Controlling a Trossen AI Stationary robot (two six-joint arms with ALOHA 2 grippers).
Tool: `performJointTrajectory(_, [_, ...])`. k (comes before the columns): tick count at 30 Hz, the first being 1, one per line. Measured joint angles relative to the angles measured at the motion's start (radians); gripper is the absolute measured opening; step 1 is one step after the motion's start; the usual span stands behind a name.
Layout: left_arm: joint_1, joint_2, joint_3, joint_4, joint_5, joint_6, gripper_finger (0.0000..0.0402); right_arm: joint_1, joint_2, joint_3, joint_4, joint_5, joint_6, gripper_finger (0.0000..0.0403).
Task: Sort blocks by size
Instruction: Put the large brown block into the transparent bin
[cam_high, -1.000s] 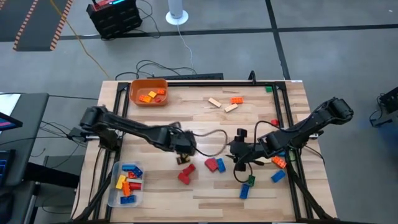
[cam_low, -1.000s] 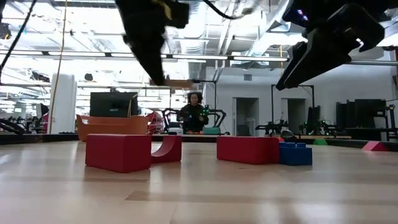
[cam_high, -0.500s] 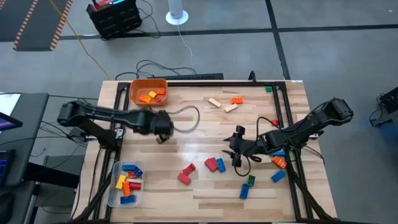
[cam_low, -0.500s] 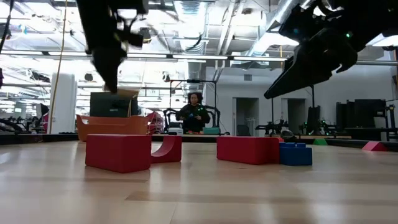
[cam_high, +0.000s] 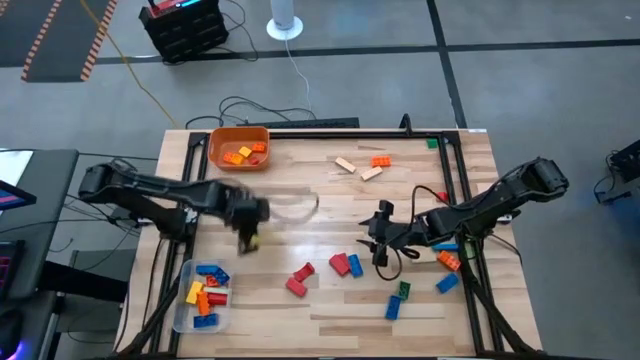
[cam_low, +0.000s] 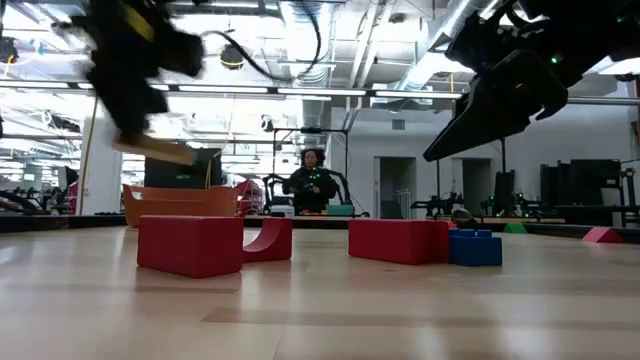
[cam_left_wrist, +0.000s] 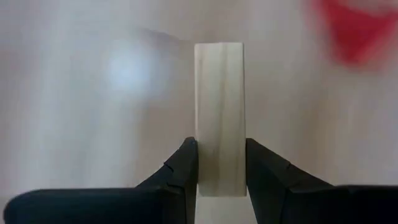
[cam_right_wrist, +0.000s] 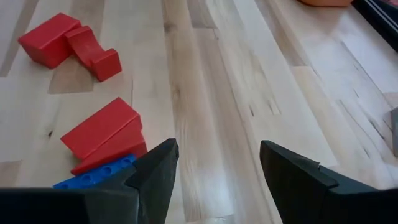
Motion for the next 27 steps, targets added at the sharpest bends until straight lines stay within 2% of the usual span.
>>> performJointTrajectory(4, [-0.202, -0.006, 0.0, -0.017, 0.21, -0.234, 0.0094, 0.004, 0.0, 0.0, 0.002, 0.0, 0.0, 0.026])
performJointTrajectory(7, [-0.343, -0.006, 0.0, -0.034, 0.298, -0.473, 0.0094, 0.004, 0.0, 0.0, 0.008, -0.001, -0.001, 0.026])
performJointTrajectory(12, [-0.522, -0.005, 0.0, -0.141, 0.331, -0.8, 0.0094, 0.01, 0.0, 0.0, 0.025, -0.004, -0.003, 0.026])
performJointTrajectory(16, [-0.594, -0.005, 0.0, -0.263, 0.327, -0.99, 0.0112, 0.021, 0.0, 0.0, 0.042, -0.007, -0.005, 0.026])
performJointTrajectory(20, [-0.607, -0.005, 0.0, -0.278, 0.341, -1.007, 0.0144, 0.024, 0.0, 0.0, 0.043, -0.008, -0.003, 0.026])
performJointTrajectory(27, [-0.592, -0.005, 0.0, -0.277, 0.359, -1.043, 0.0153, 0.023, 0.0, 0.0, 0.044, -0.007, -0.002, 0.026])
